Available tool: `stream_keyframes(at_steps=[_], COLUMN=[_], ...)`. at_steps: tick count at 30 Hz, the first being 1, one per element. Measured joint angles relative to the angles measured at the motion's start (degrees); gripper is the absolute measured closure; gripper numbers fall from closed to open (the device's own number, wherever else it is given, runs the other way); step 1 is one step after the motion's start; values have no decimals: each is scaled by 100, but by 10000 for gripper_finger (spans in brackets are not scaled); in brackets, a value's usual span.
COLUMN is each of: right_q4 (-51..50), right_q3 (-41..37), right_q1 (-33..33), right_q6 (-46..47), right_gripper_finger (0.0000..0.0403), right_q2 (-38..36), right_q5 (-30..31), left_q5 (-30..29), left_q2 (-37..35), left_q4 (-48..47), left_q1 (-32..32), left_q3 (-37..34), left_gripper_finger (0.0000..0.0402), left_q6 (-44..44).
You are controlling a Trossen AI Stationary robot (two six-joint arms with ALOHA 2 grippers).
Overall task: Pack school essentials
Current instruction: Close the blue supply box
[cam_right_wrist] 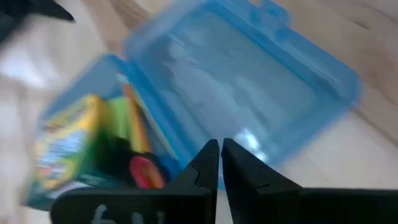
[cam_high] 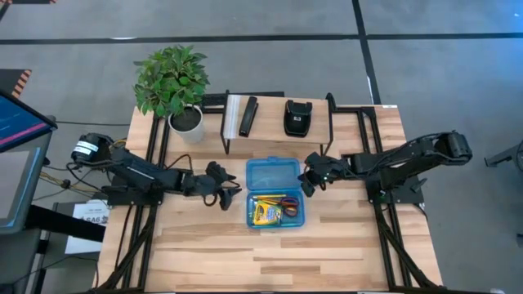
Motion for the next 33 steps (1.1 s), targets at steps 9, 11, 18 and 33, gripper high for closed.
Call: stream_keyframes(at_steps=[9,11,18,33], right_q4=[-1194,-1401,-1480,-921], right_q3=[2,2,4,28], right_q1=[-80,-96,-304,-338], right_q6=[-5,-4,-36,-330], right_gripper_finger=[360,360,360,360], right_q2=[63,66,193,1366], right_q5=[334,499,576,652], left_q5=[170,298,739,892], left_q2=[444,604,1279,1660], left_q4=[-320,-208,266,910], left_q1=[591,761,1261,1382], left_q3=[0,7,11,83], left_gripper_finger=[251,280,379,401], left_q6=[-87,-79,-19,34])
